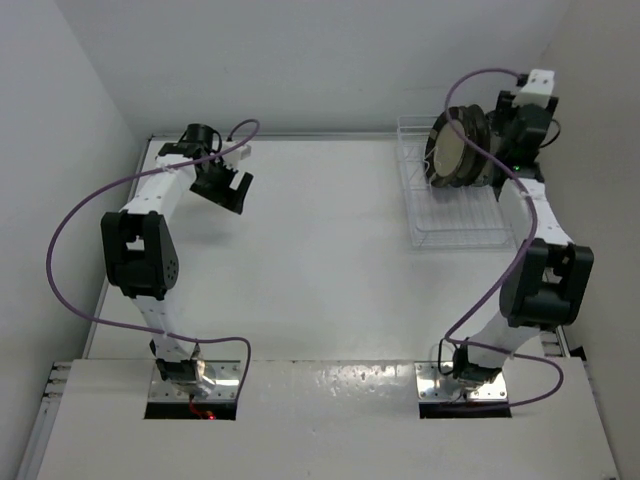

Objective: Load the plates into the dish rack

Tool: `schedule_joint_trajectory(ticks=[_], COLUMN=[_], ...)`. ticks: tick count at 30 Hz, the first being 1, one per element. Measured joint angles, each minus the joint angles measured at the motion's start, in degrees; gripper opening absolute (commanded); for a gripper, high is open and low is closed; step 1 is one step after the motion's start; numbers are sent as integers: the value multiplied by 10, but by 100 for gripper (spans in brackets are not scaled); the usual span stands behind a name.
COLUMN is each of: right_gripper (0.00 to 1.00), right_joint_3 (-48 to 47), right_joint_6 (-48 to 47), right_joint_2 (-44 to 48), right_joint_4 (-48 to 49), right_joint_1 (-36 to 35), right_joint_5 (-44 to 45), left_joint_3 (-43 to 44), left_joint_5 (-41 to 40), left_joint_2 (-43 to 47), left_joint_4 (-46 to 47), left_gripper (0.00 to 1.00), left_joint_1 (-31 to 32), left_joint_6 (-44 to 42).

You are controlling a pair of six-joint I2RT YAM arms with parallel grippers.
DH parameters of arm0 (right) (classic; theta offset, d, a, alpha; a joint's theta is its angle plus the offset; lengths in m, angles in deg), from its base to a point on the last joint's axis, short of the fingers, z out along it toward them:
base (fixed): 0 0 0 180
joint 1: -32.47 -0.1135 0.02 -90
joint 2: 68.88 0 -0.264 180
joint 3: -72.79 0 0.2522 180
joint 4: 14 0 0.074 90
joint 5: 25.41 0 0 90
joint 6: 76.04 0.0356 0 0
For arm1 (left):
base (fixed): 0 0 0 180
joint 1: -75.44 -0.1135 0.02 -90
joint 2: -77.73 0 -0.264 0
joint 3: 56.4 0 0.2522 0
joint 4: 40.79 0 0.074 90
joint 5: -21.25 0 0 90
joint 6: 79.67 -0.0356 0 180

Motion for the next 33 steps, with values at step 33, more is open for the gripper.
schedule_joint_trajectory(ticks=[33], right_gripper=[100], right_joint_3=[375], right_joint_6=[224], right_joint_2=[358], right_joint_4=[-298], right_joint_1=[-139], right_joint_5=[-446], left_joint_3=[-4], left_joint_5=[1], left_joint_2=[-2], left_joint_4=[-1], left_gripper=[100], left_joint_1=[13], left_joint_6=[-1])
